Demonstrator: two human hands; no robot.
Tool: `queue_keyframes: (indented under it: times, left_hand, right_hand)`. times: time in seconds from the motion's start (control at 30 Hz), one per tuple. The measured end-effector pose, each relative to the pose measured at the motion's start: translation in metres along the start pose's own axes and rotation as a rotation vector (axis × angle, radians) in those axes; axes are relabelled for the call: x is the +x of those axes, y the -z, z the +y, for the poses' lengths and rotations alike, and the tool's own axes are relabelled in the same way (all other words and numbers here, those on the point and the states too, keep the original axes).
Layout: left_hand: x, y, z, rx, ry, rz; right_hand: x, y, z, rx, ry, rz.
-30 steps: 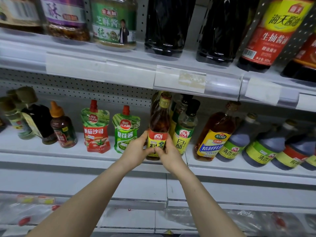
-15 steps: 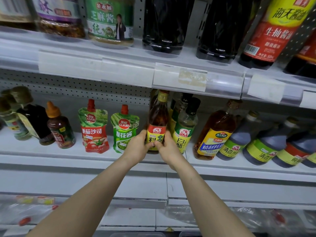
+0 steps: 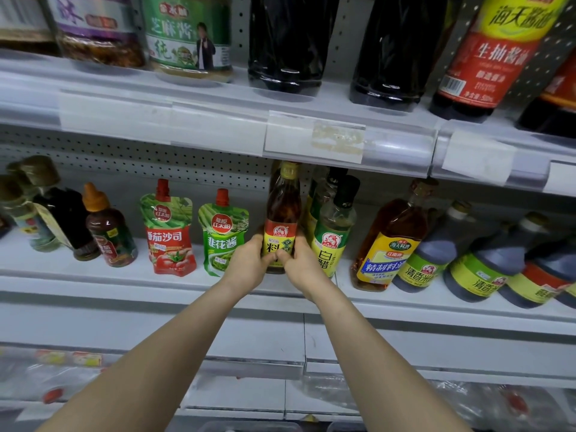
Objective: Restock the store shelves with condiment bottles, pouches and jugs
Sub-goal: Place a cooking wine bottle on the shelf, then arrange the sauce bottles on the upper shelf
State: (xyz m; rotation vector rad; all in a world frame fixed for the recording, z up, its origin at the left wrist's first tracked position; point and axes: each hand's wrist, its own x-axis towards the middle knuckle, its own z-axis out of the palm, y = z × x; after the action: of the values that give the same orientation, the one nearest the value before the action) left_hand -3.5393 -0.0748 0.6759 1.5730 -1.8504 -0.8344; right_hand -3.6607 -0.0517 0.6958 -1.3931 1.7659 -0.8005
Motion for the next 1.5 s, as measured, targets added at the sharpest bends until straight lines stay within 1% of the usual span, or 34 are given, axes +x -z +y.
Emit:
queue_keyframes:
  times: [0.17, 0.27, 0.4, 0.5, 0.6, 0.67, 0.73, 0.9, 1.0, 1.1, 1.2, 1.3, 1.43, 1.5]
  left_hand:
    - [-0.006, -0.003, 0.005, 0.006, 0.013, 0.030]
    - [-0.013, -0.006, 0.007, 0.007, 0.016, 0.044]
    - [-0.033, -0.015, 0.006, -0.035, 0.033, 0.055]
    - [-0.058, -0.024, 0.003, -0.140, 0.078, 0.150]
    - [-0.091, -0.037, -0.005, -0.231, 0.020, 0.293]
    - [-0.116, -0.047, -0.015, -0.239, -0.010, 0.328]
    - [-0.140, -0.056, -0.026, -0.223, 0.007, 0.303]
    - [-0.186, -0.073, -0.063, -0.182, 0.093, 0.159]
    - [-0.212, -0.086, -0.092, -0.175, 0.140, 0.054]
    - [-0.243, -0.105, -0.124, -0.214, 0.237, -0.050]
    - [-0.275, -0.127, -0.158, -0.196, 0.317, -0.136]
    - [-0.301, -0.151, -0.187, -0.172, 0.362, -0.174]
    - [-0.328, -0.190, -0.222, -0.197, 0.466, -0.234]
    - [-0.338, -0.213, -0.241, -0.194, 0.525, -0.228]
  right_hand:
    - [-0.002, 0.001, 0.005, 0.017, 0.013, 0.007]
    - [-0.008, -0.003, 0.012, -0.030, 0.009, 0.000]
    - [-0.022, -0.008, 0.023, -0.054, 0.076, -0.004]
    - [-0.040, -0.010, 0.038, -0.052, 0.116, 0.014]
    - [-0.061, -0.012, 0.058, -0.003, 0.246, 0.045]
    - [-0.077, -0.017, 0.073, 0.032, 0.315, 0.035]
    - [-0.095, -0.024, 0.091, 0.055, 0.325, 0.024]
    - [-0.135, -0.041, 0.144, -0.007, 0.232, -0.031]
    - [-0.166, -0.055, 0.181, -0.035, 0.136, -0.028]
    - [-0.200, -0.074, 0.219, -0.051, 0.013, -0.060]
    - [-0.227, -0.094, 0.252, -0.088, -0.058, -0.062]
    - [-0.249, -0.115, 0.287, -0.099, -0.152, -0.069]
    - [-0.268, -0.142, 0.338, -0.091, -0.239, -0.100]
    - [-0.269, -0.156, 0.368, -0.111, -0.273, -0.134]
